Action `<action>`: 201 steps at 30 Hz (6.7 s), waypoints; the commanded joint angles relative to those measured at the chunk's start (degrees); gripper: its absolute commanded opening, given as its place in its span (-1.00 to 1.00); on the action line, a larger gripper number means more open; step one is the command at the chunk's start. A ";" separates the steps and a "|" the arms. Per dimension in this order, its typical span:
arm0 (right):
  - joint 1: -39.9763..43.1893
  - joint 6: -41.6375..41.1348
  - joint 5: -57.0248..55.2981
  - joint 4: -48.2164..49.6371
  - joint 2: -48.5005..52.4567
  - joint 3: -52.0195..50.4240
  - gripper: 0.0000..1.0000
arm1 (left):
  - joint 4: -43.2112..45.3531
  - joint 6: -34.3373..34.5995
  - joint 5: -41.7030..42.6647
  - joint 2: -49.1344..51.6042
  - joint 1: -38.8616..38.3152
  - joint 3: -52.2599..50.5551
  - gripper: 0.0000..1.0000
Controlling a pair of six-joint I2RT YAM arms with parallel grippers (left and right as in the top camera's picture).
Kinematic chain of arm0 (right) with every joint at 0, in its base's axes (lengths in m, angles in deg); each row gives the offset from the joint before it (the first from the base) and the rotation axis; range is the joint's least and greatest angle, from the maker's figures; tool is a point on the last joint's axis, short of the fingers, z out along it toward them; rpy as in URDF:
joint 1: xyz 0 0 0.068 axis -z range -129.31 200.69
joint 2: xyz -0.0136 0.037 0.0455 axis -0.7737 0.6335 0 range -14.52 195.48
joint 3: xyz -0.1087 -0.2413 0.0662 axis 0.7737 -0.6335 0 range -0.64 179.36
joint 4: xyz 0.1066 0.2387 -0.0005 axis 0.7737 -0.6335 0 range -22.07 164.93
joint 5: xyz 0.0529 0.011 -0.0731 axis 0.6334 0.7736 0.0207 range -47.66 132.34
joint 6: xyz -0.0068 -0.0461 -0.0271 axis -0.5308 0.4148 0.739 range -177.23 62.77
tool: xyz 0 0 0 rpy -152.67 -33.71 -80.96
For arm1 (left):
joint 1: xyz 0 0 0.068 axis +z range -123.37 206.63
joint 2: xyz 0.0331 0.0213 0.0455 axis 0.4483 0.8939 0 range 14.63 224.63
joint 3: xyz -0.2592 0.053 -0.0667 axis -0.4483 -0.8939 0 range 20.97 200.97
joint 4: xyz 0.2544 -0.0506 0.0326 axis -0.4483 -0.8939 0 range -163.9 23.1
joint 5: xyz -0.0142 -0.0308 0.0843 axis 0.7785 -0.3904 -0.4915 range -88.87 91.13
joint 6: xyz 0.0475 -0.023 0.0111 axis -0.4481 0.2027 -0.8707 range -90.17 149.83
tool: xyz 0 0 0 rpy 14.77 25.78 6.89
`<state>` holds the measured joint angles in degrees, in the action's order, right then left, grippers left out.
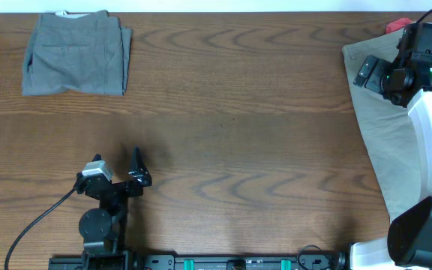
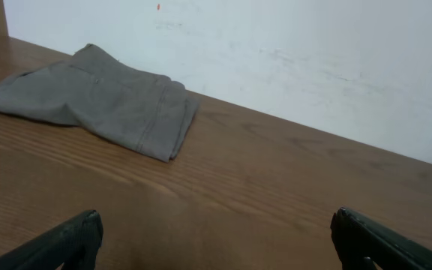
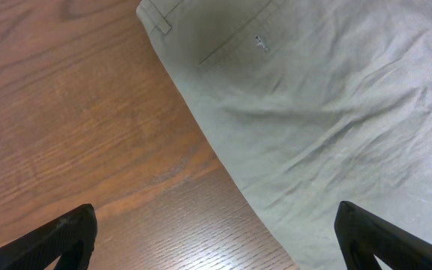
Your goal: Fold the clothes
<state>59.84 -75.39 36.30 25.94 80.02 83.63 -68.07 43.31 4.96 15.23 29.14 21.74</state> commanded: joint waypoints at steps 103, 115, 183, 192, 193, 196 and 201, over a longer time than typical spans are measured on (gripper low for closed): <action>-10.73 6.10 10.27 -15.54 -76.48 -23.10 0.99 | -2.60 -0.13 -0.02 -0.26 -0.11 -0.52 0.96; -10.71 8.15 18.40 20.85 -94.29 -58.86 0.99 | -2.60 -0.13 -0.02 -0.26 -0.11 -0.52 0.96; -10.93 18.86 15.10 45.55 -94.20 -83.95 0.98 | -2.60 -0.13 -0.02 -0.26 -0.11 -0.52 0.96; -10.93 18.86 15.10 45.53 -94.20 -83.95 0.99 | -2.60 -0.11 -0.02 -0.26 -0.11 -0.52 0.96; -10.93 18.86 15.10 45.55 -94.20 -83.95 0.99 | -2.60 -0.13 -0.02 -0.26 -0.11 -0.52 0.96; -10.93 18.86 15.10 45.55 -94.20 -83.95 0.99 | -2.60 -0.13 -0.02 -0.26 -0.11 -0.52 0.96; -10.93 18.86 15.10 45.55 -94.20 -83.95 0.99 | -2.60 -0.13 -0.02 -0.26 -0.11 -0.52 0.96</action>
<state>49.28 -57.38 51.68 71.73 -13.84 -0.26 -68.48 43.31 4.77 15.25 29.14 22.03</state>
